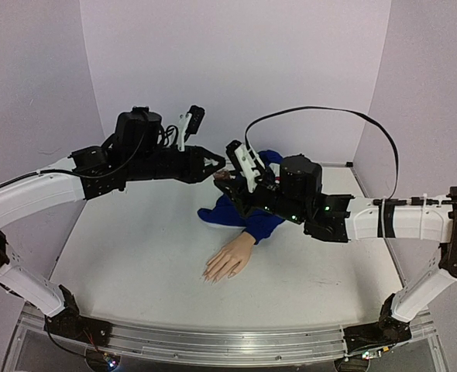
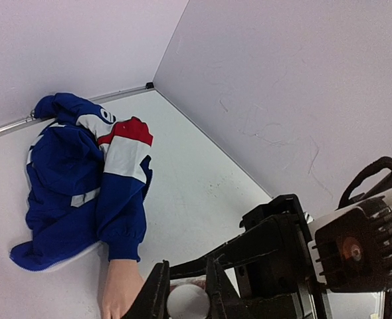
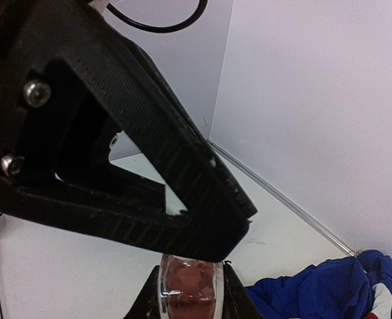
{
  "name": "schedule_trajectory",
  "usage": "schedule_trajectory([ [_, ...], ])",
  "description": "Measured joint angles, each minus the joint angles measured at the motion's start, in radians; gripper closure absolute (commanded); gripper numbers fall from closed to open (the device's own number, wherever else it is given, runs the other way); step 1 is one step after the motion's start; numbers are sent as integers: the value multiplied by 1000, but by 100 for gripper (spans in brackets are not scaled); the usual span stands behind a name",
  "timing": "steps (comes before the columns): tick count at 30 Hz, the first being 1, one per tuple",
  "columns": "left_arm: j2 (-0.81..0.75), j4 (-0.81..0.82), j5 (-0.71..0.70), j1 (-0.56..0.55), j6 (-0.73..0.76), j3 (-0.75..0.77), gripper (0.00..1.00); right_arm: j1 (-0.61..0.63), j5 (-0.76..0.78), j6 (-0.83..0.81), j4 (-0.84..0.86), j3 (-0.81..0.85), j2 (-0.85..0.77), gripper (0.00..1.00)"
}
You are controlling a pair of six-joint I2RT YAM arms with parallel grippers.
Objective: Paint the nails
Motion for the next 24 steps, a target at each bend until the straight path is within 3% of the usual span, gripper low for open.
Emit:
schedule_trajectory([
  [7,2,-4,64,9,73,0,100,-15,-77,19,-17,6,-2,100],
  [11,0,11,294,43,192,-9,100,-127,-511,121,-38,6,-18,100],
  [15,-12,47,608,56,283,-10,100,-185,-991,331,37,17,-14,100],
  [19,-16,94,891,37,347,9,100,-148,-1196,509,175,18,-13,100],
  [23,-4,118,982,22,378,20,100,-125,-1249,575,228,18,-13,100],
  [24,-3,122,986,24,378,20,96,-125,-1247,574,226,18,-13,100],
])
